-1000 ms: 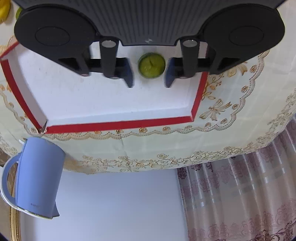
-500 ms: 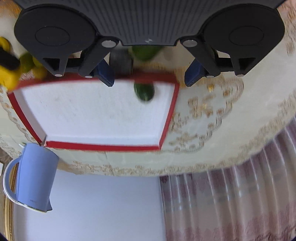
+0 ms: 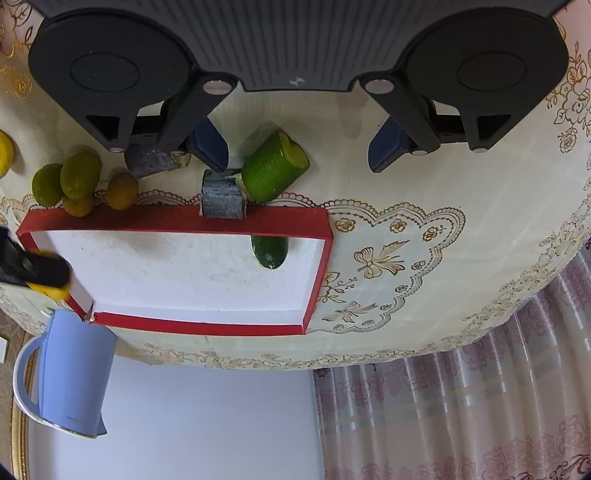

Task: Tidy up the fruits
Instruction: 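Carry the yellow fruit piece into the red tray and open the right gripper, then lower the left gripper onto a second cucumber chunk and close it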

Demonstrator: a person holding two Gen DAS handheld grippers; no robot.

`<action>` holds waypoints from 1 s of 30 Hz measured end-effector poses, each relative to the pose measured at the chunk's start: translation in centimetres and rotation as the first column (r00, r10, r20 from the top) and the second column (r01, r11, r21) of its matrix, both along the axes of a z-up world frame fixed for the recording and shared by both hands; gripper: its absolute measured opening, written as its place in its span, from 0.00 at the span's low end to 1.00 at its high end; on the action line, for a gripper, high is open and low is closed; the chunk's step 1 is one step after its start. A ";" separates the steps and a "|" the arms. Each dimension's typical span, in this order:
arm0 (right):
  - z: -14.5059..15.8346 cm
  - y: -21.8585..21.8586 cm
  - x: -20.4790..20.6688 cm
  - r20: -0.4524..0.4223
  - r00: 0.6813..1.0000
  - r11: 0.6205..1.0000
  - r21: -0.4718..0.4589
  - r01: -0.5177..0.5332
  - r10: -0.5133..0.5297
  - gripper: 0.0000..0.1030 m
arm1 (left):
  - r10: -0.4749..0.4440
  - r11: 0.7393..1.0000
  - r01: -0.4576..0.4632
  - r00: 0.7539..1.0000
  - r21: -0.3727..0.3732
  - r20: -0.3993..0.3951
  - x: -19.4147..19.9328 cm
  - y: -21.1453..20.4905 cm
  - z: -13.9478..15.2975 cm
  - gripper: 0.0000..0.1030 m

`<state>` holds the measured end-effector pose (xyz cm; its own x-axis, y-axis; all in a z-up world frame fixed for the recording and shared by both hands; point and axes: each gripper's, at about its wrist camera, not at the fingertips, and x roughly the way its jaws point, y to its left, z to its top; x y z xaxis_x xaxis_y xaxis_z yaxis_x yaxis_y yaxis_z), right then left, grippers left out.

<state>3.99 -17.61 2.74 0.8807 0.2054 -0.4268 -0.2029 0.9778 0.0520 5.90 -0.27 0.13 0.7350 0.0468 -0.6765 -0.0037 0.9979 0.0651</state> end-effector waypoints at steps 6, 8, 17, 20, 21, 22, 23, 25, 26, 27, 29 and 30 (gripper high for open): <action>0.5 -0.2 4.3 -0.043 0.999 1.000 0.015 0.006 -0.005 0.35 | -0.004 1.000 0.004 1.000 0.010 -0.003 -0.3 0.0 -0.2 0.81; 0.3 -0.4 6.4 -0.071 0.997 0.999 0.020 0.026 -0.024 0.35 | 0.001 1.000 -0.001 1.000 0.010 -0.007 -0.3 0.2 -0.2 0.81; -2.0 -0.8 12.7 -0.185 0.971 0.988 -0.067 0.141 -0.151 0.53 | 0.012 1.000 -0.012 1.000 0.006 -0.018 -0.2 0.6 -0.3 0.81; -2.3 -0.7 12.4 -0.174 0.972 0.985 -0.089 0.145 -0.158 0.64 | 0.012 1.000 -0.011 1.000 0.006 -0.020 -0.2 0.7 -0.3 0.81; -2.2 -0.7 11.8 -0.167 0.974 0.987 -0.077 0.140 -0.151 0.67 | 0.012 1.000 -0.012 1.000 0.006 -0.020 -0.2 0.7 -0.3 0.81; -2.0 -0.8 11.2 -0.162 0.977 0.989 -0.060 0.134 -0.142 0.71 | 0.014 1.000 -0.013 1.000 0.005 -0.018 -0.3 0.8 -0.3 0.81; -1.8 -1.0 10.3 -0.153 0.979 0.991 -0.036 0.129 -0.133 0.81 | 0.014 1.000 -0.014 1.000 0.003 -0.015 -0.3 0.9 -0.3 0.81; -1.2 -1.2 8.3 -0.129 0.984 0.992 -0.005 0.123 -0.122 0.96 | 0.009 1.000 -0.009 1.000 -0.007 -0.002 -0.5 1.3 -0.3 0.81; -0.9 -1.3 7.2 -0.116 0.985 0.992 0.001 0.127 -0.126 1.00 | 0.003 1.000 -0.003 1.000 -0.015 0.010 -0.8 1.5 -0.2 0.81; -0.6 -1.4 6.0 -0.104 0.986 0.991 0.001 0.132 -0.132 1.00 | -0.009 1.000 0.010 1.000 -0.023 0.025 -1.1 1.8 -0.1 0.81; -0.3 -1.5 3.5 -0.094 0.985 0.990 -0.007 0.143 -0.143 1.00 | -0.040 0.999 0.042 0.998 -0.034 0.048 -1.7 2.2 -0.1 0.81; -0.1 -1.6 2.3 -0.087 0.985 0.989 -0.004 0.148 -0.148 1.00 | -0.056 0.998 0.058 0.997 -0.037 0.055 -2.0 2.4 -0.2 0.81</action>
